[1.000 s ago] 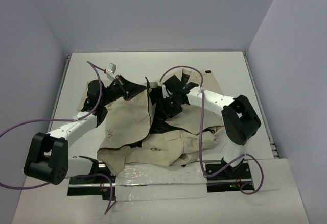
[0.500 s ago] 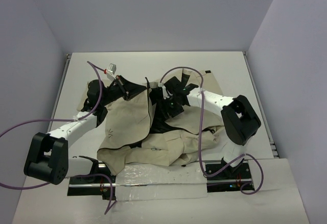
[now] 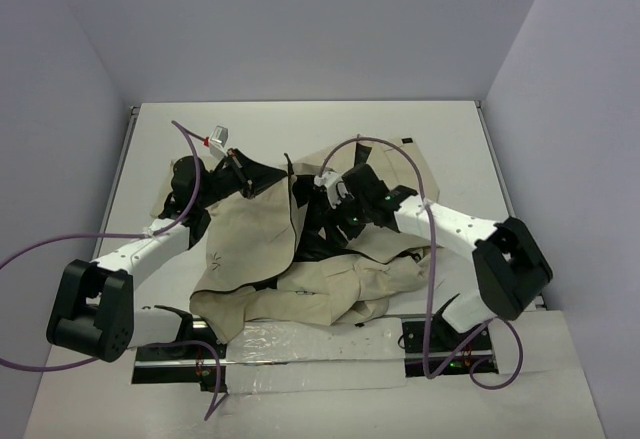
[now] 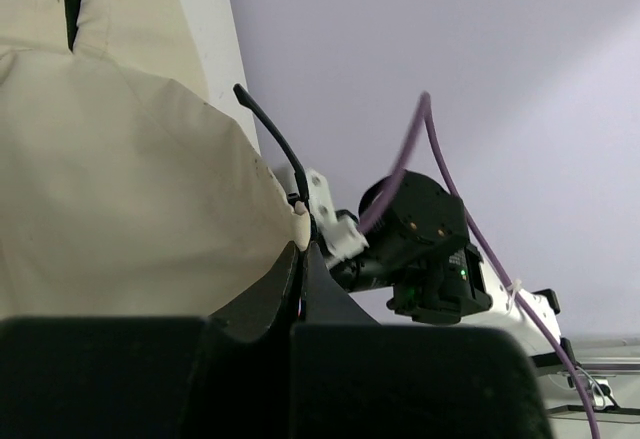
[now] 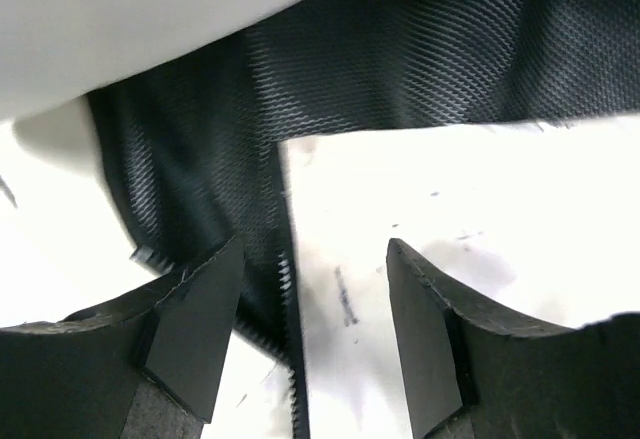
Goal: Zip up the jacket
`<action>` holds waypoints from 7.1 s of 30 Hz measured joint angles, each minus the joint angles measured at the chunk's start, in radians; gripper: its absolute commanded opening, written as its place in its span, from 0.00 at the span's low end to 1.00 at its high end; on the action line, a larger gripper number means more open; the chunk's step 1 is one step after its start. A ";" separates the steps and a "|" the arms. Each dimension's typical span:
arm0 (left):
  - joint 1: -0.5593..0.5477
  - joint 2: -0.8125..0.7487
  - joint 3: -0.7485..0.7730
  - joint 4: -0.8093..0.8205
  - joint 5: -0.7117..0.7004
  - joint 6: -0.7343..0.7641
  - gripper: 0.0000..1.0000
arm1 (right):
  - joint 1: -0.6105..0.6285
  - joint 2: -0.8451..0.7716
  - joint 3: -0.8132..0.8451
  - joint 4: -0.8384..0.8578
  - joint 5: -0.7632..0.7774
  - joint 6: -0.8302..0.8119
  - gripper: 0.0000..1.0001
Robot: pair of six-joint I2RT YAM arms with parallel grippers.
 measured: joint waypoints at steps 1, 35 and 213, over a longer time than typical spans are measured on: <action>0.000 0.000 0.000 0.000 -0.003 0.000 0.00 | 0.000 -0.026 -0.025 0.022 -0.013 -0.021 0.69; 0.000 -0.053 -0.012 -0.051 -0.029 0.018 0.00 | -0.044 0.221 0.103 0.082 0.000 -0.072 0.67; 0.000 -0.058 -0.065 0.222 0.157 0.109 0.00 | -0.157 -0.205 -0.010 0.562 -0.341 0.978 0.00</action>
